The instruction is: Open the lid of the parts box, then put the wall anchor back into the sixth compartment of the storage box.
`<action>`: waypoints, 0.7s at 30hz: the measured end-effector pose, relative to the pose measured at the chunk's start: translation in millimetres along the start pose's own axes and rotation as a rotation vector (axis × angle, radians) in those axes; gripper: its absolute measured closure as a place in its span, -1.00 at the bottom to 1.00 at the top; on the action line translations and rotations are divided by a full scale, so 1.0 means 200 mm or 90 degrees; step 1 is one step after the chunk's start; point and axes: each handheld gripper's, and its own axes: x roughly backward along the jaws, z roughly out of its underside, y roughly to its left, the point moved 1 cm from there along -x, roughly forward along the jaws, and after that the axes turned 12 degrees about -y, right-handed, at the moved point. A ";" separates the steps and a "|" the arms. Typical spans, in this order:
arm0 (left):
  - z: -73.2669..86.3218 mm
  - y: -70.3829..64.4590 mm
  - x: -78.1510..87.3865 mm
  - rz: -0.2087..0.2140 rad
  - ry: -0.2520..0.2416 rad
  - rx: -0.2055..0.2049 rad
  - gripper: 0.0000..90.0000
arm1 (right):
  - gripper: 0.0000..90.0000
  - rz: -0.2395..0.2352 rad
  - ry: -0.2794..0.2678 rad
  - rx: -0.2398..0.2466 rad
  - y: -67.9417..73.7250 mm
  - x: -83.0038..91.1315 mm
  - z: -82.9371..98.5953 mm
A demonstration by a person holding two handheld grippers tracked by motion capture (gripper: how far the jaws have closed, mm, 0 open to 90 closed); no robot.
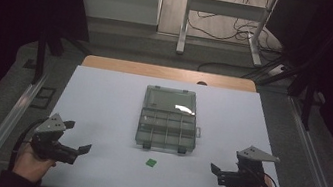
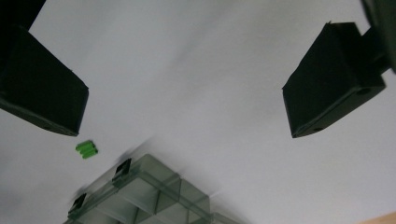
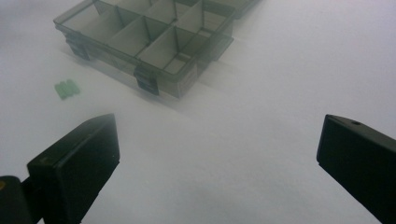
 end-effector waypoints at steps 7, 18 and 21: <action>0.03 -0.01 0.02 -0.002 0.011 -0.007 -1.00 | -1.00 0.009 0.023 0.008 -0.01 0.00 0.04; 0.03 0.01 0.02 0.000 0.008 0.008 -1.00 | -1.00 0.002 0.032 -0.012 -0.02 0.01 0.07; 0.03 0.01 0.02 0.004 0.005 0.015 -1.00 | -1.00 -0.001 0.038 -0.018 -0.02 0.00 0.07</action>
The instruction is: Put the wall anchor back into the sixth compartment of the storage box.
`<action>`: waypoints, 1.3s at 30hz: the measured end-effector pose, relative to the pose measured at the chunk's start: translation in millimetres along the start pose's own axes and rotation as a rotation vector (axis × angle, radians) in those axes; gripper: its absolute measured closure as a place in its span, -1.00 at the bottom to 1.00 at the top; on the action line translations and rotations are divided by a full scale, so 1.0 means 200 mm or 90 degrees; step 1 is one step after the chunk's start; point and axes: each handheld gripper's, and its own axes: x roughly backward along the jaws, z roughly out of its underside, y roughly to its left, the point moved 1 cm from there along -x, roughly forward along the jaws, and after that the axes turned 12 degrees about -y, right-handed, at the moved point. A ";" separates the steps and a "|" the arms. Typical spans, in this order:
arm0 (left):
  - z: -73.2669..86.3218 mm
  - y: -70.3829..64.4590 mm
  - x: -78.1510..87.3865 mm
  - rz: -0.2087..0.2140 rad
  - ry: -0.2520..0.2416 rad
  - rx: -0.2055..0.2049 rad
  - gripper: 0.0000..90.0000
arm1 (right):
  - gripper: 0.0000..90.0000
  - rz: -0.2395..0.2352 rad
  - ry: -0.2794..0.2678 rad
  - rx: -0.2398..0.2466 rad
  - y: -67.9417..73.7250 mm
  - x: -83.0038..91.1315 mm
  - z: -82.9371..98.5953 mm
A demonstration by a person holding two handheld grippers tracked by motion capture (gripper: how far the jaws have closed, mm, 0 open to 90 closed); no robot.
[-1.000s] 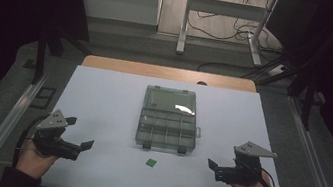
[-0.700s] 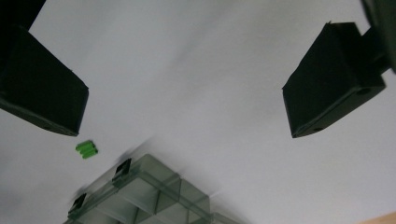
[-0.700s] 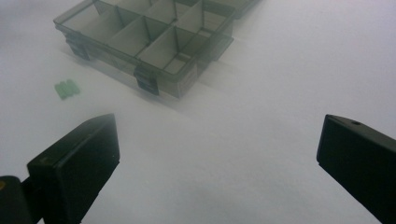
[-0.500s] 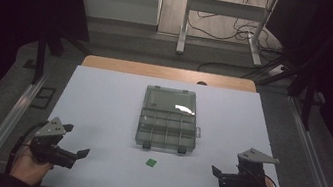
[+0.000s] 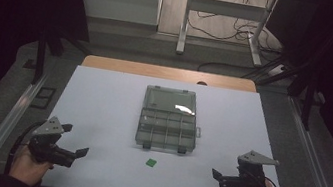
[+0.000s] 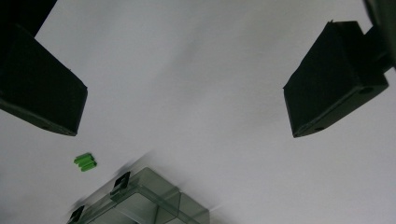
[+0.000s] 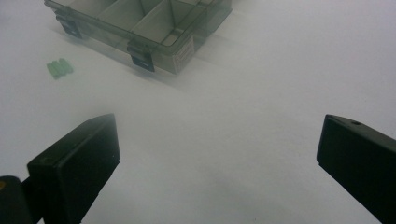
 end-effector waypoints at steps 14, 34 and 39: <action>-0.02 -0.01 -0.05 0.022 -0.003 -0.001 -1.00 | -1.00 -0.008 -0.017 -0.021 0.00 0.02 -0.01; -0.11 -0.03 -0.21 0.050 0.054 0.037 -0.99 | -1.00 -0.007 -0.017 -0.016 0.02 0.03 -0.02; -0.15 -0.04 -0.26 0.063 0.067 0.027 -1.00 | -1.00 -0.009 -0.023 -0.023 0.02 0.05 -0.02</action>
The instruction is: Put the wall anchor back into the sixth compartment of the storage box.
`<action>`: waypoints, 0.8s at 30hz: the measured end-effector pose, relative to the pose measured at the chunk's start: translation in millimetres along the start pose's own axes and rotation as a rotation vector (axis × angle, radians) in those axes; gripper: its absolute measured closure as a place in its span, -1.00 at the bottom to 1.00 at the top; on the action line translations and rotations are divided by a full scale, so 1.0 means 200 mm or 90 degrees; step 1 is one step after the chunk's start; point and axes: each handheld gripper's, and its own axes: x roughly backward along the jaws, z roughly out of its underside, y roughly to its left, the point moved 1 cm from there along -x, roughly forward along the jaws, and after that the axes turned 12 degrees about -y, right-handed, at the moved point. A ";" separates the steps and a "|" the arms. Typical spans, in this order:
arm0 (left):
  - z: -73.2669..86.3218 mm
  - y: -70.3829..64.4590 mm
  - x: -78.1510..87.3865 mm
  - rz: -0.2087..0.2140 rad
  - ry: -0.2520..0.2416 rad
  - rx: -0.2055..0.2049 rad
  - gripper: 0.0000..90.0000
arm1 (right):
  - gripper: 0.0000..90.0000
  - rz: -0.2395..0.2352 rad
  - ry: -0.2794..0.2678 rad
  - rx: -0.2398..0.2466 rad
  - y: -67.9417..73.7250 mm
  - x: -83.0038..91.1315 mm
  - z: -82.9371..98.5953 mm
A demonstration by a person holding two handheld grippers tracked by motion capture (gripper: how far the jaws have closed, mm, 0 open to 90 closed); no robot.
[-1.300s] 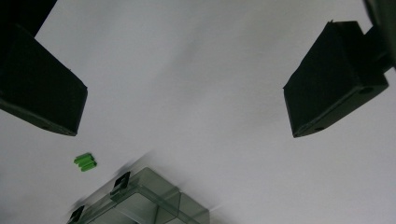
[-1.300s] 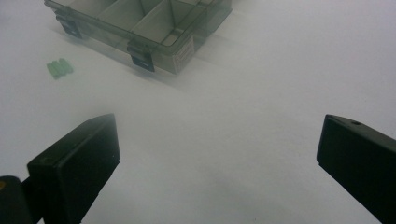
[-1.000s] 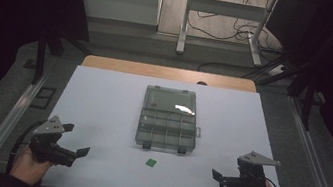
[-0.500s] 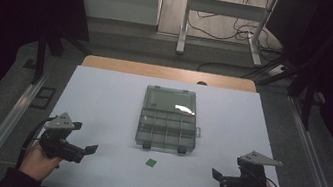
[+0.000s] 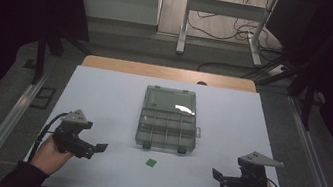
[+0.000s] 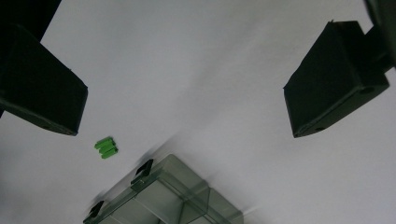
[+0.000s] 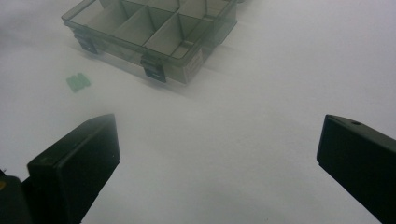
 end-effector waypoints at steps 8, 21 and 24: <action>-0.05 -0.04 -0.08 0.015 0.023 -0.027 -1.00 | -1.00 0.000 0.004 -0.003 0.00 0.00 0.00; -0.11 -0.12 -0.24 0.076 0.071 -0.067 -1.00 | -1.00 0.001 0.007 -0.003 0.00 0.00 0.00; -0.12 -0.15 -0.29 0.087 0.085 -0.082 -0.98 | -1.00 0.001 0.008 -0.005 0.00 -0.01 0.00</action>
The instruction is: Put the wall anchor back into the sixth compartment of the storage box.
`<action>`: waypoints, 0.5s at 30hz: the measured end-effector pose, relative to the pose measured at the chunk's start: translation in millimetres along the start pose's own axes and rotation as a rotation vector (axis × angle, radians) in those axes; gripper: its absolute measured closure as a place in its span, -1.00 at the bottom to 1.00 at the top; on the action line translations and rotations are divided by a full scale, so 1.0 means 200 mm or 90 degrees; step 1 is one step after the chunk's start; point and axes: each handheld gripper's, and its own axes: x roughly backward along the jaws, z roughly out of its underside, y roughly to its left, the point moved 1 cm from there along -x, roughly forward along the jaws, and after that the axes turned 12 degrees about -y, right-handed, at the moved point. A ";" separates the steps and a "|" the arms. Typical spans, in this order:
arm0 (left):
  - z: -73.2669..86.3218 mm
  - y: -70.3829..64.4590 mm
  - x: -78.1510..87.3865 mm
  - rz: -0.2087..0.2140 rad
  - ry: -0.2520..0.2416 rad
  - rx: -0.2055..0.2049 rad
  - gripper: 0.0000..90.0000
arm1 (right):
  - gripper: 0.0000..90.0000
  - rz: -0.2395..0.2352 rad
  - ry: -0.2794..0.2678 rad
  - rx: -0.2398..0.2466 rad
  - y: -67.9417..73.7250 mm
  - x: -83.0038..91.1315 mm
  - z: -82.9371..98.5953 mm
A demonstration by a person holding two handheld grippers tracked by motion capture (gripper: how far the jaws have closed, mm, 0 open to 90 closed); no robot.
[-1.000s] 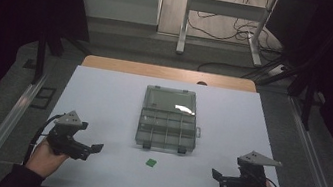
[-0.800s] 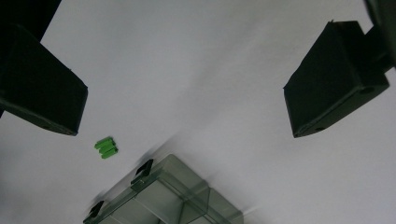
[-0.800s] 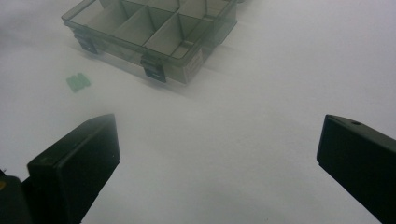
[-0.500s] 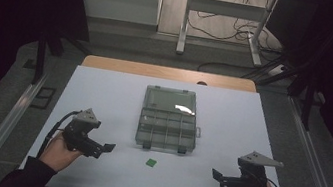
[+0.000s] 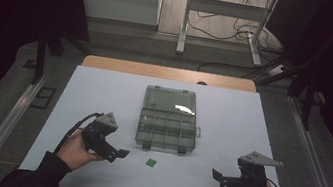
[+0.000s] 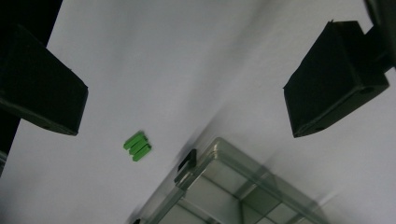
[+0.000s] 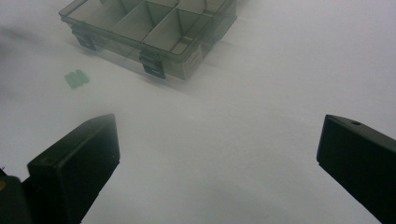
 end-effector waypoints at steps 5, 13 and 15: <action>-0.04 -0.03 -0.09 0.026 0.020 -0.024 -0.85 | -1.00 -0.001 0.002 -0.001 0.00 0.00 0.00; -0.06 -0.07 -0.20 0.058 0.054 -0.052 -0.52 | -1.00 -0.003 0.006 -0.001 0.00 0.00 0.00; -0.07 -0.09 -0.23 0.061 0.051 -0.044 -0.40 | -1.00 -0.003 0.008 0.000 0.00 0.00 0.00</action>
